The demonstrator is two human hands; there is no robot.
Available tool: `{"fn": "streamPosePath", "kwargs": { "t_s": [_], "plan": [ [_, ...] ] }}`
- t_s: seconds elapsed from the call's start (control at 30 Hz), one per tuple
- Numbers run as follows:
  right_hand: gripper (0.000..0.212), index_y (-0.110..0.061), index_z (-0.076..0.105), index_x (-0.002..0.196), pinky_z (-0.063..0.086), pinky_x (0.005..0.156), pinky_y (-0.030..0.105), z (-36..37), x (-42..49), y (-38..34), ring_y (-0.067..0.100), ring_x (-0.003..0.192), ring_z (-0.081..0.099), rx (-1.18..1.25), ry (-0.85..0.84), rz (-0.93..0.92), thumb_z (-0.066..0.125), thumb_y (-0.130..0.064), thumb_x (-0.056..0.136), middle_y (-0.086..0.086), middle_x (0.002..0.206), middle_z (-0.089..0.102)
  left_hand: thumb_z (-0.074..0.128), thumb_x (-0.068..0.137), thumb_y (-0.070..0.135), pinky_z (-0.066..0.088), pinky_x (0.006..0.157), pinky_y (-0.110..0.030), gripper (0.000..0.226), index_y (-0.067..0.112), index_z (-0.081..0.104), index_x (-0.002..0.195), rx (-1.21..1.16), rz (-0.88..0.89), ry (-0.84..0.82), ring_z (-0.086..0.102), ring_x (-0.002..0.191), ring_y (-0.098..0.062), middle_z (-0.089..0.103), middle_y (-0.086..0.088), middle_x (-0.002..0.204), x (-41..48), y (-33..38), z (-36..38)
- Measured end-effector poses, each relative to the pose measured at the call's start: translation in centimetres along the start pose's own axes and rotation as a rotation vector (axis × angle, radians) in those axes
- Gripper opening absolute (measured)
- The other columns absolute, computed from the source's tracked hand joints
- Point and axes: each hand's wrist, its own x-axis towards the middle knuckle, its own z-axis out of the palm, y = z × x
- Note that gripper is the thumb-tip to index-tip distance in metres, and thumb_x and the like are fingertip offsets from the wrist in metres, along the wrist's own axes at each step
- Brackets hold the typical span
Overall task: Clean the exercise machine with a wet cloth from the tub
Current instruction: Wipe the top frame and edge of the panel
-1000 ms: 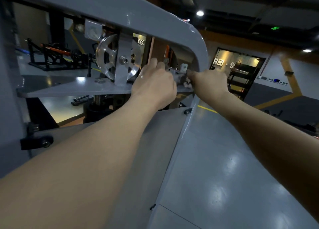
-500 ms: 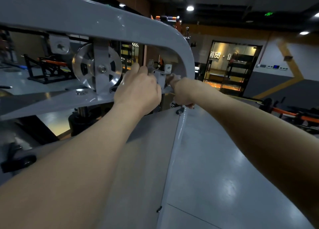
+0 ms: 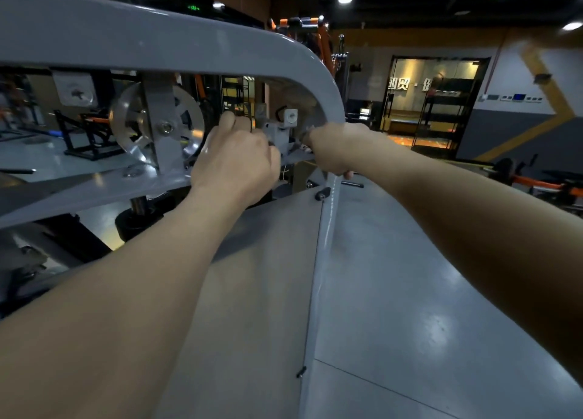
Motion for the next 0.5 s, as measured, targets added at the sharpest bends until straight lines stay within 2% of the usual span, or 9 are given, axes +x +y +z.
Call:
{"fn": "streamPosePath", "kwargs": {
  "t_s": [0.07,0.17,0.23,0.33,0.4,0.47,0.5],
  "plan": [
    [0.041,-0.019,0.048,0.136,0.056,0.049,0.033,0.6,-0.2,0.8,0.021,0.058,0.071,0.027,0.016,-0.023,0.051,-0.005,0.098,0.007,0.089,0.064,0.038,0.098,0.026,0.042,0.094,-0.049,0.040,-0.002,0.067,0.095,-0.005,0.005,-0.011,0.044,0.111,-0.037,0.061,-0.023,0.108,-0.1,0.1,-0.2],
    [0.054,-0.030,0.046,0.140,0.062,0.055,0.038,1.5,-1.1,2.6,0.021,0.063,0.069,0.014,0.089,-0.066,0.055,-0.003,0.094,0.004,0.092,0.063,0.038,0.099,0.026,0.042,0.096,-0.049,0.041,-0.002,0.067,0.096,-0.001,0.000,-0.026,0.044,0.111,-0.037,0.060,-0.022,0.109,-0.2,0.2,-0.3],
    [0.058,-0.040,0.046,0.143,0.057,0.056,0.037,1.6,-2.5,4.0,0.018,0.071,0.062,0.033,0.151,-0.126,0.052,-0.005,0.097,-0.001,0.097,0.061,0.037,0.099,0.027,0.042,0.096,-0.047,0.041,-0.001,0.066,0.096,0.002,-0.009,-0.032,0.044,0.112,-0.035,0.060,-0.021,0.110,-0.2,0.3,-0.3],
    [0.052,-0.055,0.038,0.147,0.048,0.065,0.030,1.3,-4.6,5.6,0.013,0.082,0.054,0.246,0.258,-0.249,0.047,-0.024,0.106,-0.005,0.118,0.057,0.037,0.100,0.028,0.041,0.096,-0.045,0.040,0.000,0.067,0.097,0.006,-0.022,-0.031,0.043,0.114,-0.033,0.060,-0.019,0.112,0.0,0.3,-0.2],
    [0.045,-0.052,0.043,0.147,0.046,0.078,0.030,1.6,-5.0,5.7,0.015,0.094,0.048,0.359,0.307,-0.273,0.051,-0.037,0.105,-0.003,0.121,0.042,0.037,0.099,0.028,0.041,0.096,-0.045,0.040,0.002,0.066,0.094,0.010,-0.018,-0.030,0.043,0.113,-0.033,0.061,-0.019,0.111,0.1,0.2,-0.1],
    [0.038,-0.038,0.058,0.138,0.046,0.094,0.035,2.4,-4.3,5.2,0.017,0.108,0.041,0.365,0.376,-0.219,0.056,-0.046,0.101,-0.004,0.121,0.028,0.036,0.099,0.030,0.041,0.096,-0.046,0.040,0.003,0.065,0.092,0.010,-0.019,-0.038,0.043,0.113,-0.033,0.060,-0.018,0.111,0.2,0.3,-0.1],
    [0.034,-0.030,0.065,0.129,0.046,0.098,0.037,3.0,-3.9,4.9,0.018,0.112,0.040,0.379,0.430,-0.202,0.058,-0.046,0.100,-0.004,0.124,0.027,0.035,0.099,0.031,0.041,0.096,-0.046,0.041,0.003,0.065,0.092,0.011,-0.021,-0.044,0.042,0.114,-0.033,0.060,-0.018,0.111,0.2,0.4,-0.1]
  ]
}}
